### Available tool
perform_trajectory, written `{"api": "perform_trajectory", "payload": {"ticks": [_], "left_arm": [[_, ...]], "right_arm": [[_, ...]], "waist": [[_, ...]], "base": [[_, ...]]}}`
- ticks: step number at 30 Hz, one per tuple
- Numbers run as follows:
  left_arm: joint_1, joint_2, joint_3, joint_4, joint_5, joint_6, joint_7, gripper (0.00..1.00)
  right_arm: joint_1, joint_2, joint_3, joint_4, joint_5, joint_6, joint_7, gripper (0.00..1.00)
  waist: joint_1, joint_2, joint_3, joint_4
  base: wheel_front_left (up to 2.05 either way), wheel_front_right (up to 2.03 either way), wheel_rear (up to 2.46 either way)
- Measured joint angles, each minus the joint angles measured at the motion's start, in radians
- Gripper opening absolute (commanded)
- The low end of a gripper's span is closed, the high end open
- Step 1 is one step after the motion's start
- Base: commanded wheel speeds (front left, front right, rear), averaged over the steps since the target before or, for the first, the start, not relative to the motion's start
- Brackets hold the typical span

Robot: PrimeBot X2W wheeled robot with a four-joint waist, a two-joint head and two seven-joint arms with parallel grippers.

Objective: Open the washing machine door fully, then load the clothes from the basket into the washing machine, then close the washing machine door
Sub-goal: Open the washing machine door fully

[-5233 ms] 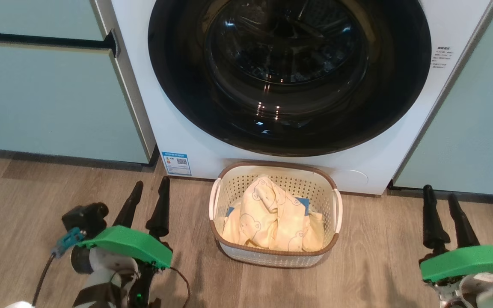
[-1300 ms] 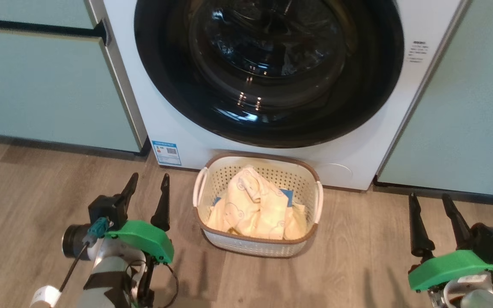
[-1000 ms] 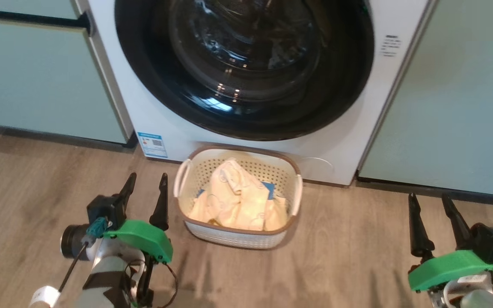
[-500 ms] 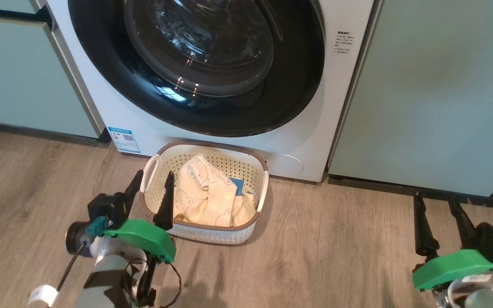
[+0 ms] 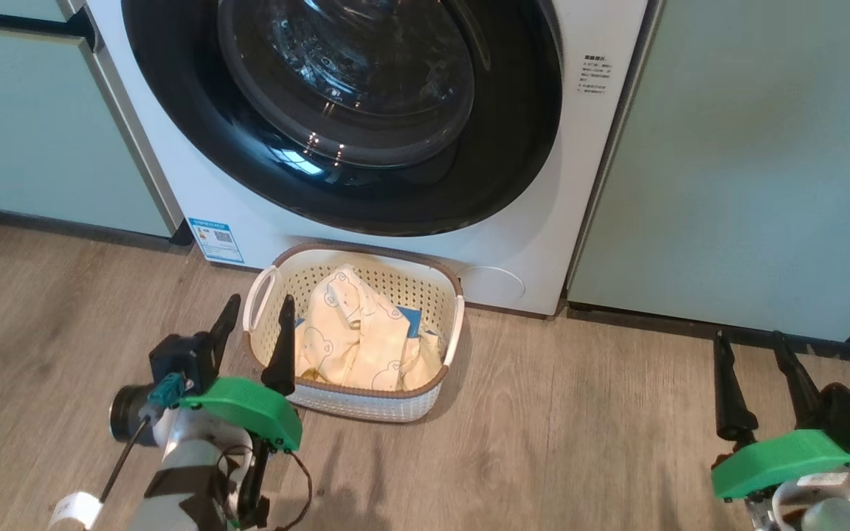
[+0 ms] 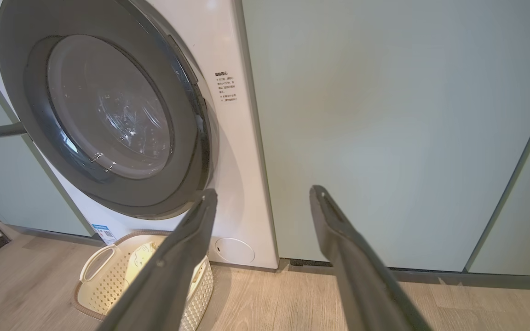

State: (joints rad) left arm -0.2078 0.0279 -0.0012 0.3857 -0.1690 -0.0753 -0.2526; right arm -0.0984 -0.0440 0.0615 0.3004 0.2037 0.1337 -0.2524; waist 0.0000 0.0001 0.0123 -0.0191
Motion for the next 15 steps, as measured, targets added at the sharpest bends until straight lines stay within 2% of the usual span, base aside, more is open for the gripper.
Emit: {"api": "perform_trajectory", "payload": {"ticks": [15], "left_arm": [[0.0,0.0,0.0,0.006,0.0,0.0,0.0,1.0]], "right_arm": [[0.0,0.0,0.002,-0.004,-0.001,0.0,0.0,1.0]], "waist": [[0.0,0.0,-0.004,0.003]], "base": [[0.0,0.0,0.0]]}}
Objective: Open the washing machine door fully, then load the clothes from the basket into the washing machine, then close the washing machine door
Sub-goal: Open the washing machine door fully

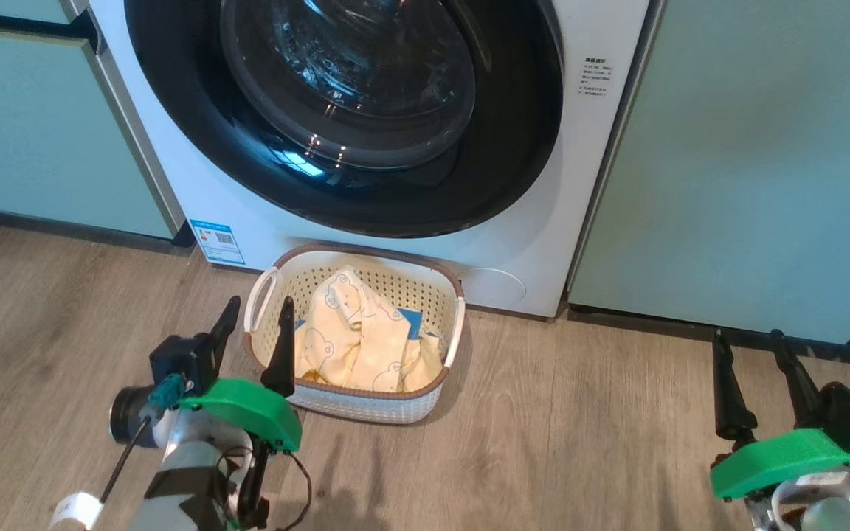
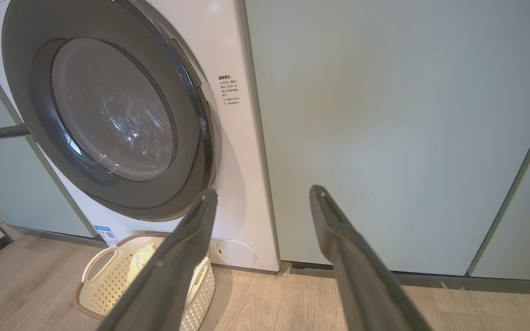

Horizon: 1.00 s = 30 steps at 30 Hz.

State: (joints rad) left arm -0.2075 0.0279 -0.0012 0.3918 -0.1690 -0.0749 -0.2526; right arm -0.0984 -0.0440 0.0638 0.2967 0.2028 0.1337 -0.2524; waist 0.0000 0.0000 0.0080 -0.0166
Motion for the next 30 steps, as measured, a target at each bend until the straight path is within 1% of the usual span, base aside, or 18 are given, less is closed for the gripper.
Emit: {"api": "perform_trajectory", "payload": {"ticks": [6,7,8,10,11,12,15,17,19,23,27,30], "left_arm": [[0.0,0.0,-0.002,0.0,0.0,0.0,0.0,1.0],[0.0,0.0,-0.003,0.0,0.0,0.0,0.0,1.0],[0.0,0.0,-0.004,0.0,0.0,0.0,0.0,1.0],[0.0,0.0,-0.005,-0.001,0.0,0.0,0.0,1.0],[0.0,0.0,-0.005,-0.001,0.0,0.0,0.0,1.0],[0.0,0.0,-0.006,-0.001,0.0,0.0,0.0,1.0],[0.0,0.0,-0.011,-0.001,-0.001,0.0,0.0,1.0],[0.0,0.0,-0.021,-0.001,-0.001,0.005,0.0,1.0],[0.0,0.0,-0.031,0.0,-0.001,0.007,0.0,1.0],[-0.002,0.0,-0.039,0.004,-0.003,0.007,0.0,1.0],[-0.004,0.001,-0.054,0.005,-0.021,0.008,0.0,1.0],[-0.013,0.001,-0.07,0.005,-0.033,0.016,0.0,1.0]], "right_arm": [[-0.001,0.0,0.002,-0.006,0.0,0.0,0.0,0.99],[-0.003,0.0,0.005,-0.006,0.001,0.0,0.0,0.84],[-0.008,0.0,0.008,-0.006,0.013,0.0,0.0,0.6],[-0.025,0.0,0.011,-0.003,0.048,0.0,0.0,0.0],[-0.037,0.0,0.016,0.001,0.068,0.0,0.0,0.0],[-0.066,0.0,0.032,0.014,0.155,0.0,0.0,0.0],[-0.118,0.0,0.048,0.046,0.3,0.0,0.0,0.0],[-0.162,-0.015,0.078,0.076,0.382,0.0,0.0,0.0],[-0.212,-0.042,0.12,0.105,0.477,0.0,0.0,0.0],[-0.331,-0.127,0.217,0.156,0.69,0.0,0.009,0.0],[-0.444,-0.192,0.264,0.162,0.908,0.0,0.081,0.0],[-0.514,-0.237,0.285,0.168,1.03,0.0,0.151,0.0]], "waist": [[0.0,0.0,0.004,0.0],[0.0,0.0,0.005,0.0],[0.0,0.0,0.007,0.001],[0.0,0.0,0.011,0.001],[0.0,0.0,0.012,0.001],[0.0,0.0,0.016,0.002],[0.0,0.0,0.022,0.005],[0.0,0.0,0.029,0.008],[0.0,0.0,0.035,0.012],[0.0,0.0,0.051,0.025],[0.0,0.0,0.07,0.041],[0.0,0.0,0.087,0.056]], "base": [[0.0,0.0,0.0],[0.0,0.0,0.0],[0.0,0.0,0.0],[0.0,0.0,0.0],[0.0,0.0,0.0],[0.0,0.0,0.0],[0.0,0.0,0.0],[0.0,0.0,0.0],[0.0,0.0,0.0],[0.0,0.0,0.0],[0.0,0.0,0.0],[0.0,0.0,0.0]]}}
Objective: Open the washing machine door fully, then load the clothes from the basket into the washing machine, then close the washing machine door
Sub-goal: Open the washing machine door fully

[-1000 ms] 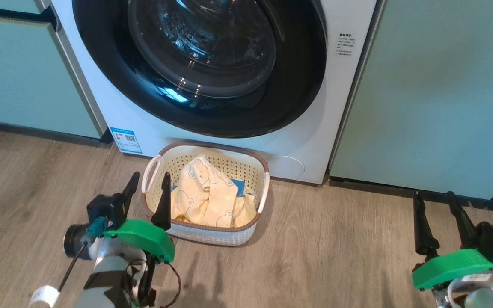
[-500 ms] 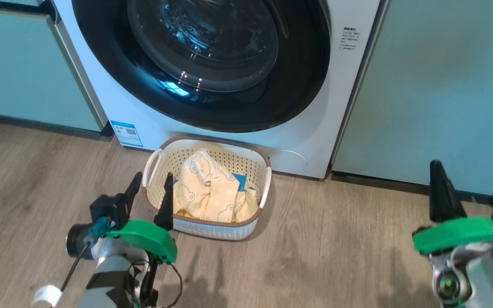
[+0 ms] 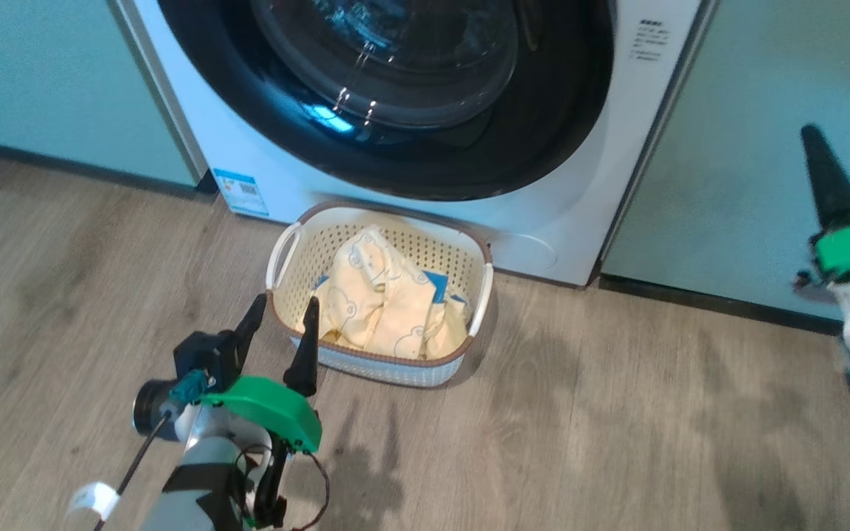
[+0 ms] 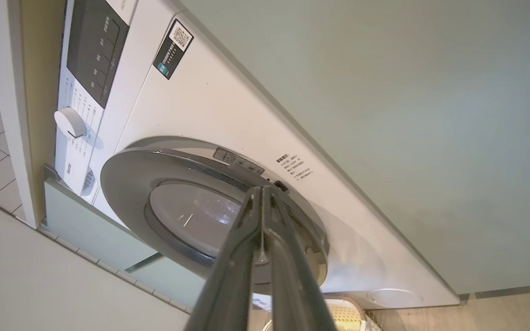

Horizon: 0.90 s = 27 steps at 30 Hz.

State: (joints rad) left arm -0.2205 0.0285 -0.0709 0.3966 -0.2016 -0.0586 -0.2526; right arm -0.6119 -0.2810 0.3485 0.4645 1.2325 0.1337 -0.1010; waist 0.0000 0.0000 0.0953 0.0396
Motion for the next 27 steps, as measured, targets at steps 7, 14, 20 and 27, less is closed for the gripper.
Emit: {"api": "perform_trajectory", "payload": {"ticks": [7,14,20,27], "left_arm": [[-0.032,0.0,-0.023,-0.001,-0.02,0.002,0.0,1.0],[-0.055,0.0,-0.041,-0.005,-0.03,0.018,0.0,1.0],[-0.082,0.0,-0.06,-0.011,-0.039,0.019,0.0,1.0],[-0.121,0.0,-0.081,-0.013,-0.059,0.028,0.0,1.0]], "right_arm": [[-0.153,-0.061,0.045,0.058,0.153,0.0,0.162,0.0],[-0.343,-0.076,0.067,0.142,0.22,0.0,0.268,0.0],[-0.473,-0.072,0.088,0.226,0.246,0.0,0.339,0.0],[-0.583,-0.055,0.123,0.306,0.258,0.0,0.405,0.0]], "waist": [[0.0,0.0,0.051,0.035],[0.0001,0.0,0.113,0.066],[0.0002,0.0,0.161,0.088],[0.0002,0.0,0.2,0.118]], "base": [[0.0,0.0,0.0],[0.0,0.0,0.0],[0.0,0.0,0.0],[0.0,0.0,0.0]]}}
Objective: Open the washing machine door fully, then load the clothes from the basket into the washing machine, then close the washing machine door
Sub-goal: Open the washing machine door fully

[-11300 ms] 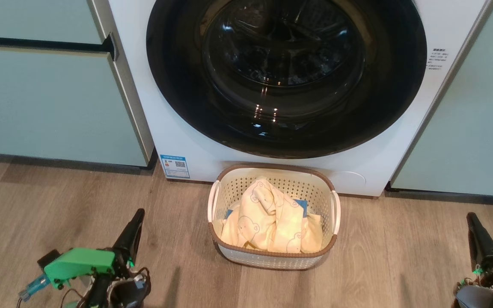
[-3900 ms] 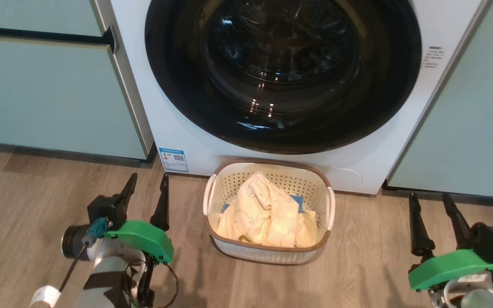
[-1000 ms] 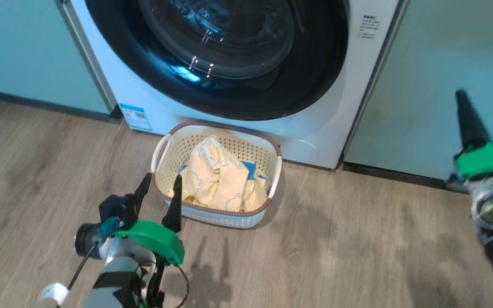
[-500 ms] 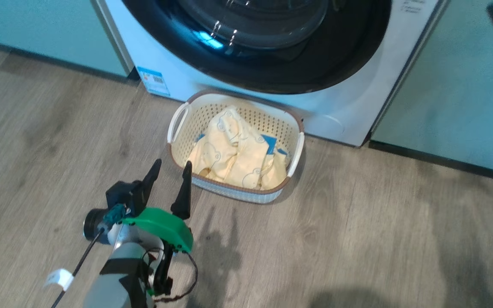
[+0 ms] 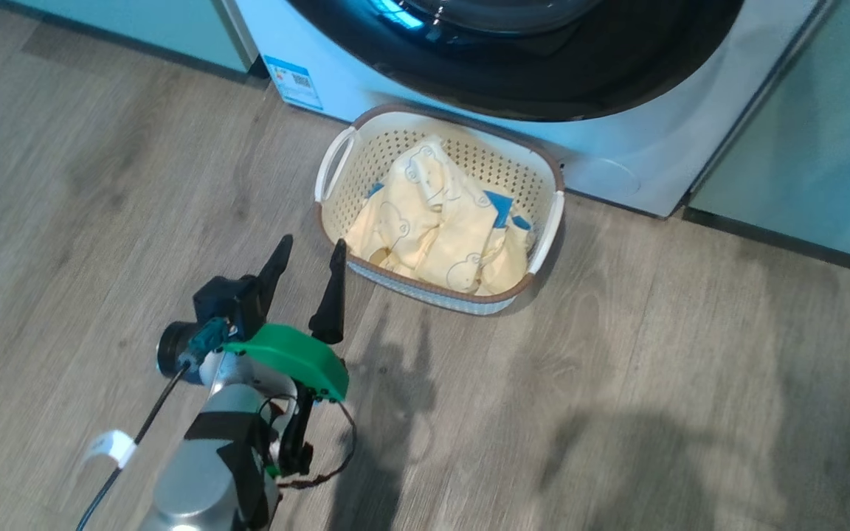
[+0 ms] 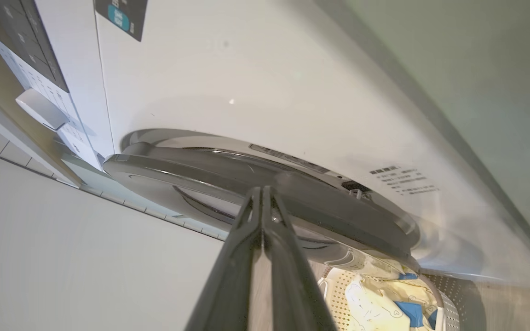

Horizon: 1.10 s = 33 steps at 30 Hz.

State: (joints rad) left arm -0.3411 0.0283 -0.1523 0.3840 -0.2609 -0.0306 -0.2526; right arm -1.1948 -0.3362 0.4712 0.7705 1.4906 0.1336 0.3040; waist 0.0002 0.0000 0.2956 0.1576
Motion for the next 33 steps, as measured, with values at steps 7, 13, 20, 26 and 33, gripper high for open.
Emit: {"api": "perform_trajectory", "payload": {"ticks": [7,13,20,26,33], "left_arm": [[-0.014,-0.001,-0.034,-0.008,-0.017,0.011,0.0,1.0],[-0.014,-0.001,-0.059,-0.009,-0.033,0.018,0.0,1.0],[-0.031,-0.001,-0.086,-0.012,-0.058,0.031,0.0,1.0],[-0.039,-0.001,-0.108,-0.024,-0.073,0.043,0.0,1.0],[-0.055,-0.001,-0.112,-0.031,-0.079,0.044,0.0,1.0]], "right_arm": [[-0.067,0.002,0.012,0.06,0.005,0.0,0.013,0.0],[-0.117,0.004,0.01,0.12,0.02,0.0,0.024,0.0],[-0.153,0.012,0.007,0.166,0.034,0.0,0.032,0.0],[-0.177,0.016,-0.001,0.205,0.041,0.0,0.032,0.0],[-0.212,0.025,0.0,0.225,0.041,0.0,0.032,0.0]], "waist": [[0.0,0.0,0.025,0.034],[-0.0001,0.0,0.051,0.068],[-0.0001,0.0,0.072,0.102],[-0.0002,0.0,0.086,0.122],[-0.0002,0.0,0.104,0.134]], "base": [[0.0,0.0,0.0],[0.0,0.0,0.0],[0.0,0.0,0.0],[0.0,0.0,0.0],[0.0,0.0,0.0]]}}
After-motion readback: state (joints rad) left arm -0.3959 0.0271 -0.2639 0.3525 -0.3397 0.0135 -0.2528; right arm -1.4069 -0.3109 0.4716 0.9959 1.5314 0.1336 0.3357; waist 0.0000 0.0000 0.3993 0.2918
